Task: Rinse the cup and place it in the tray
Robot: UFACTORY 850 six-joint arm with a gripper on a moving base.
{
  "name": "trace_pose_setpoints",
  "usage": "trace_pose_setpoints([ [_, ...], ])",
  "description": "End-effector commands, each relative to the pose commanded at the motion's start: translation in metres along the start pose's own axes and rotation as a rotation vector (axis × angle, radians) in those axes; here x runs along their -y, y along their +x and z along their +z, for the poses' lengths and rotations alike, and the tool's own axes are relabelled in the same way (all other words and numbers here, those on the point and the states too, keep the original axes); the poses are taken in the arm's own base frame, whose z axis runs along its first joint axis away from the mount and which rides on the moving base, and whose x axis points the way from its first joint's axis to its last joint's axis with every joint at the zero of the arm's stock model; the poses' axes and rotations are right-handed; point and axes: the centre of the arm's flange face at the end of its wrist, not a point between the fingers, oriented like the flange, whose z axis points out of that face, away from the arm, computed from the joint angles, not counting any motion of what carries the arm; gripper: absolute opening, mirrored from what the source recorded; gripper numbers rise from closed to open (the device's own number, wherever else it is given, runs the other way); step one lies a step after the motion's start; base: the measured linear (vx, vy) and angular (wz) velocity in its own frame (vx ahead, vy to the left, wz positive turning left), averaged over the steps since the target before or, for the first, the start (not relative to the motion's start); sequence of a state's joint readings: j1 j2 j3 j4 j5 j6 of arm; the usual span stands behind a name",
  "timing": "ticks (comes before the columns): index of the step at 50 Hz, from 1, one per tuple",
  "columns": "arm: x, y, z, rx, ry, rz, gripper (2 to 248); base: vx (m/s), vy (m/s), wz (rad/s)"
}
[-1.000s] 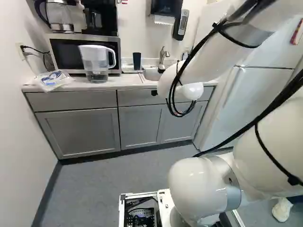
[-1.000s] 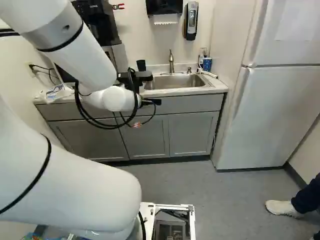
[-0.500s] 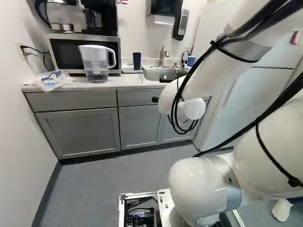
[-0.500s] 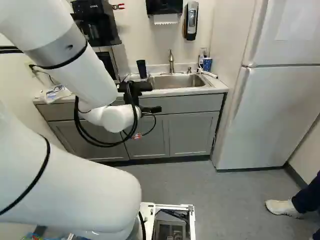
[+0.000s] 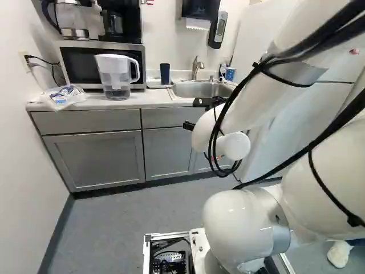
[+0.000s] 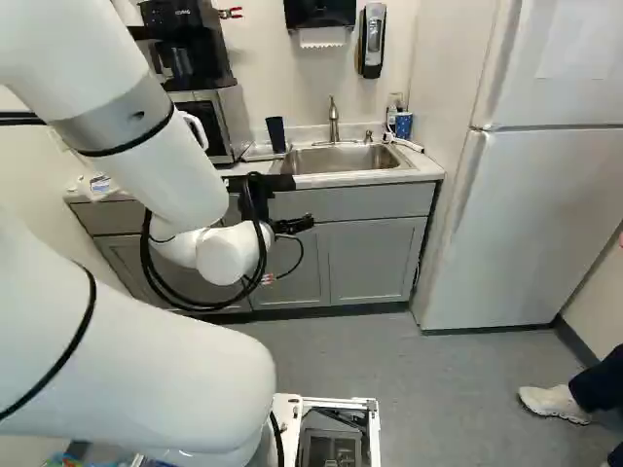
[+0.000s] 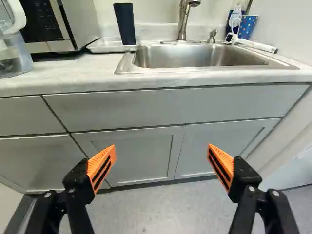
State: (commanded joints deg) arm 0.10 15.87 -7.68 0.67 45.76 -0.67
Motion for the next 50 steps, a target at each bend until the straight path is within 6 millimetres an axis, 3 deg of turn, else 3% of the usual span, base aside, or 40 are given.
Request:
trace_pose_setpoints([
  [23,0.0,-0.014,-0.009,-0.026,0.006,0.004,247,0.0,0.0,0.0],
  [50,0.0,-0.016,-0.01,-0.029,0.007,0.004,247,0.0,0.0,0.0],
])
